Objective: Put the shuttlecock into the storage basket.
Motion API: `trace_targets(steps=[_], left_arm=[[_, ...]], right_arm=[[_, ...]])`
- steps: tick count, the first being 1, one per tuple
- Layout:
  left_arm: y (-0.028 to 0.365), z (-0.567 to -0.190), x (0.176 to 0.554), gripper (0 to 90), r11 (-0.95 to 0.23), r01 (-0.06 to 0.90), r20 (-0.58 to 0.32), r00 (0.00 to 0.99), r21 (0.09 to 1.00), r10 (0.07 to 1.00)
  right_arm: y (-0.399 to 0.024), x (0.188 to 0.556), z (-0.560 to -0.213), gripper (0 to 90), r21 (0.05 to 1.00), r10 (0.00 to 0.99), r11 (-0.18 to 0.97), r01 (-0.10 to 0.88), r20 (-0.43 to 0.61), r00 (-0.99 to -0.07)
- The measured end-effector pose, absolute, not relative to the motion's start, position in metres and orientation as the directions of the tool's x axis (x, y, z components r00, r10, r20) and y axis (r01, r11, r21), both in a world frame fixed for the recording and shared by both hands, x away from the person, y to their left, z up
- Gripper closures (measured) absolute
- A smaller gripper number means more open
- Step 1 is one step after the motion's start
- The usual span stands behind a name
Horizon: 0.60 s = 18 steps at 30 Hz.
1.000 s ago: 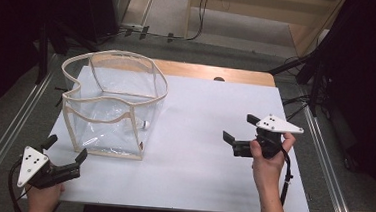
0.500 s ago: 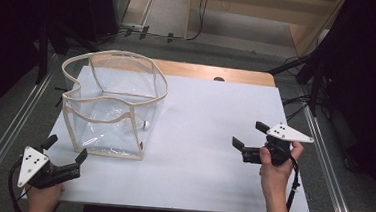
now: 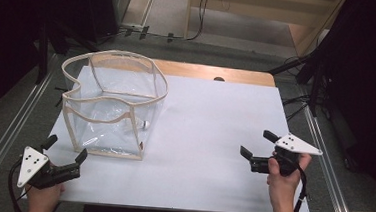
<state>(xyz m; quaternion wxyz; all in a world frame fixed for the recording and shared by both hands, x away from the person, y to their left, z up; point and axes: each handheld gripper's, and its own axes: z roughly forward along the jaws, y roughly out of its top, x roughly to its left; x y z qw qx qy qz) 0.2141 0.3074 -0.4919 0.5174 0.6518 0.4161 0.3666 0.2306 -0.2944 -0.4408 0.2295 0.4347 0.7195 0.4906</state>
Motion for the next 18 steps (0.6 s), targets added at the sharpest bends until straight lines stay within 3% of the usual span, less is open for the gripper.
trace_targets(steps=[18], left_arm=[[0.307, -0.492, 0.214, 0.0, -0.123, 0.162, 0.052, 0.386, 0.979, 0.921]], right_arm=[[-0.333, 0.206, -0.471, 0.0, 0.894, 0.887, 0.074, 0.441, 0.143, -0.439]])
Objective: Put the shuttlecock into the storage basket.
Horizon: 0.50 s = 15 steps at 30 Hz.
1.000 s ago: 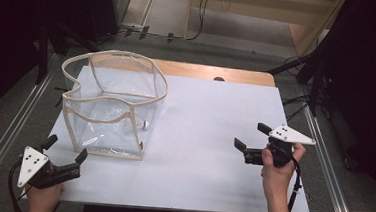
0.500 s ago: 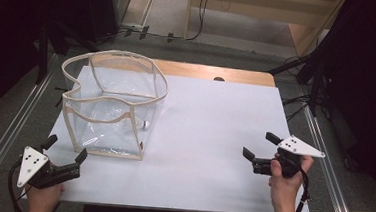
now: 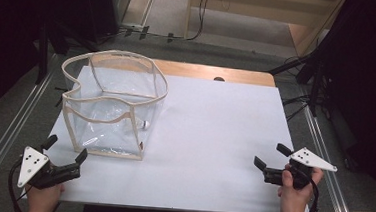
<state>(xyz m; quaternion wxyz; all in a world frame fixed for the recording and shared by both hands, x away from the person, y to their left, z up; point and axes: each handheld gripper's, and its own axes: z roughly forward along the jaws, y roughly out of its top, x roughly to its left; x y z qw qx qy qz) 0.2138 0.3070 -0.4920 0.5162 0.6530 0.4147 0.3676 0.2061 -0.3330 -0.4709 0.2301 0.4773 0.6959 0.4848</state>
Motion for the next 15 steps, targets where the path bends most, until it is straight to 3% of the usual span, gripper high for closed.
trace_targets(steps=[15], left_arm=[[0.307, -0.492, 0.214, 0.0, -0.127, 0.161, 0.056, 0.386, 0.979, 0.921]], right_arm=[[-0.35, 0.196, -0.49, 0.0, 0.886, 0.894, 0.069, 0.459, 0.149, -0.423]])
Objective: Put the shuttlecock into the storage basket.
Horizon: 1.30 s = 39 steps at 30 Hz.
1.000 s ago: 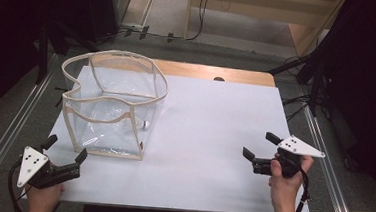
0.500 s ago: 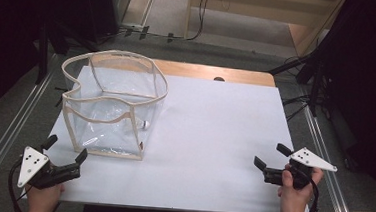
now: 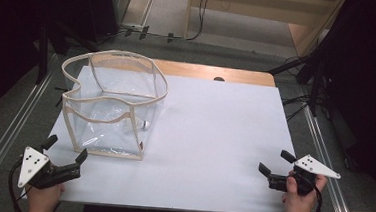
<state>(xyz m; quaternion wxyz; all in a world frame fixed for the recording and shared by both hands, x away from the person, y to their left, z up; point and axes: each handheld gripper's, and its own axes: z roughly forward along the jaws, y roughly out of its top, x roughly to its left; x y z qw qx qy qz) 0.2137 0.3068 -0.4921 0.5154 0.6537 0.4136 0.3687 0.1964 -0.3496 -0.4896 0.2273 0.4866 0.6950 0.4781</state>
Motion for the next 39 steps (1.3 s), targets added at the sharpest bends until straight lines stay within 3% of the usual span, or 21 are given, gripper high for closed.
trace_targets(steps=[39], left_arm=[[0.307, -0.492, 0.213, 0.0, -0.122, 0.158, 0.051, 0.391, 0.98, 0.919]], right_arm=[[-0.376, 0.184, -0.507, 0.0, 0.891, 0.908, -0.004, 0.454, 0.194, -0.372]])
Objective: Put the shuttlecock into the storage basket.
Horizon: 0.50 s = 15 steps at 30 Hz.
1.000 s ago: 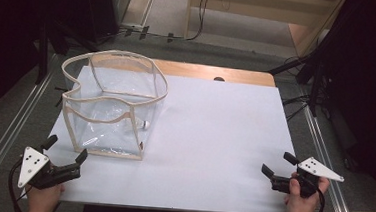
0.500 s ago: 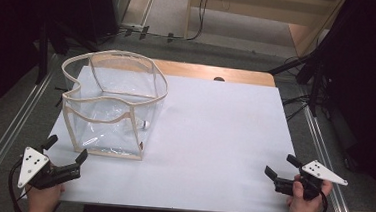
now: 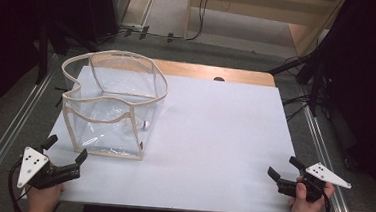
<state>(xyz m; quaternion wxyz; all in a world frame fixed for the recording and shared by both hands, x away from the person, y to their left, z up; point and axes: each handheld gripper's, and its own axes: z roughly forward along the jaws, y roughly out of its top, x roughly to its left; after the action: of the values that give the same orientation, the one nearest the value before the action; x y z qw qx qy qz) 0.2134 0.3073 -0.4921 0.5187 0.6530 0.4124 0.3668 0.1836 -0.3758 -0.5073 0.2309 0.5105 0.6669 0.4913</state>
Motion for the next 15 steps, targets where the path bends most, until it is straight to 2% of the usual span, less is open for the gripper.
trace_targets(steps=[15], left_arm=[[0.307, -0.4921, 0.2136, 0.0, -0.127, 0.157, 0.056, 0.391, 0.979, 0.919]], right_arm=[[-0.3747, 0.1835, -0.5066, 0.0, 0.89, 0.903, -0.004, 0.456, 0.199, -0.381]])
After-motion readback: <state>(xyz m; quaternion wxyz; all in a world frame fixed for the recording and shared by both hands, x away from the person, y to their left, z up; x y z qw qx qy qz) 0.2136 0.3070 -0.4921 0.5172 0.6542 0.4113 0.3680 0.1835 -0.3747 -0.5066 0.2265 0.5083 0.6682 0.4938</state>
